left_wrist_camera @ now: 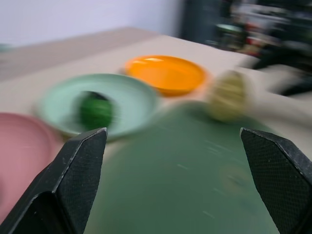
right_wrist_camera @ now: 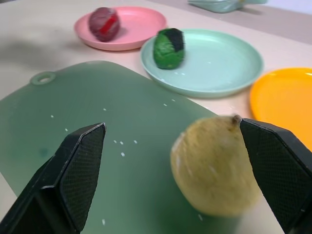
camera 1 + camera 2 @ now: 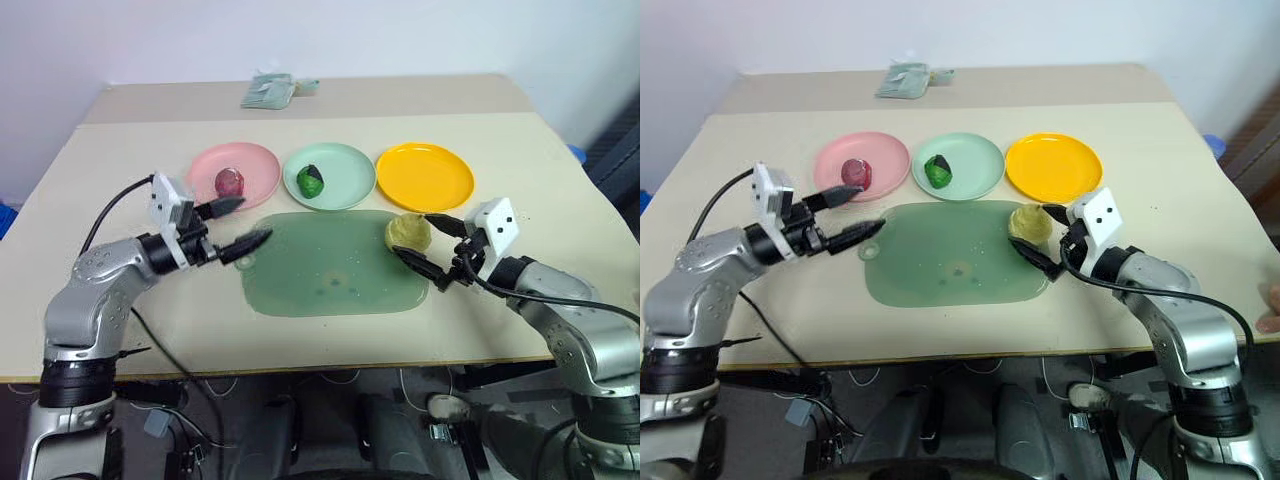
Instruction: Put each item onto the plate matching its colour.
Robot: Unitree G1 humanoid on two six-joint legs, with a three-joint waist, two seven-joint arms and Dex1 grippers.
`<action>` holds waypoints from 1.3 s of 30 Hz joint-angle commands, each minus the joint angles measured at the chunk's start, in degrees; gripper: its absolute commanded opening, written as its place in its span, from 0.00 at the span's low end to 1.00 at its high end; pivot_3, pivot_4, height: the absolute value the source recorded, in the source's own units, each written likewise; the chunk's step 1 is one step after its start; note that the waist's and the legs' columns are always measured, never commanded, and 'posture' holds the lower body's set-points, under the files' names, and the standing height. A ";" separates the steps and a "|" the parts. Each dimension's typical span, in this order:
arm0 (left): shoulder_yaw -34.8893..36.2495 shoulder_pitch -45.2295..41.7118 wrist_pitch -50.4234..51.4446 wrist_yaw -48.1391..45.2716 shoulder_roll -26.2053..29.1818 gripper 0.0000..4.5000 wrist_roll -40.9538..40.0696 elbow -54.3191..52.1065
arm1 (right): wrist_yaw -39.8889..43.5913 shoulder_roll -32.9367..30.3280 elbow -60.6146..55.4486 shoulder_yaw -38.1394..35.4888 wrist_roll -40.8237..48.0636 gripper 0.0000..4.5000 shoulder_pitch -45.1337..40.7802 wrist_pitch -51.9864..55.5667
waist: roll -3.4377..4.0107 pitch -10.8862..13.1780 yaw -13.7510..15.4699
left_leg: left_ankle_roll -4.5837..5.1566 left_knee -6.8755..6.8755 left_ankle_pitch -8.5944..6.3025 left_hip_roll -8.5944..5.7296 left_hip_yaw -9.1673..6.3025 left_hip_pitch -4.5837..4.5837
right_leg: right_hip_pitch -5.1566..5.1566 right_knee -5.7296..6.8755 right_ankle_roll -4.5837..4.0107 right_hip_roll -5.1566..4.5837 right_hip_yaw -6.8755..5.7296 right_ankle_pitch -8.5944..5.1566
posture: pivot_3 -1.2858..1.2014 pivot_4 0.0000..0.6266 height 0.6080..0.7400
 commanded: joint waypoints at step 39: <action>-1.07 5.43 -3.97 -3.06 3.15 0.99 -3.03 -8.35 | 10.51 2.93 9.04 5.29 -5.72 1.00 -2.80 -4.98 | 0.02 0.01 -0.44 | 0.01 -0.05 -0.01 0.03 -0.02 0.03 | -0.02 0.01 0.02 0.05 -0.02 0.01 | 0.52 0.24 1.00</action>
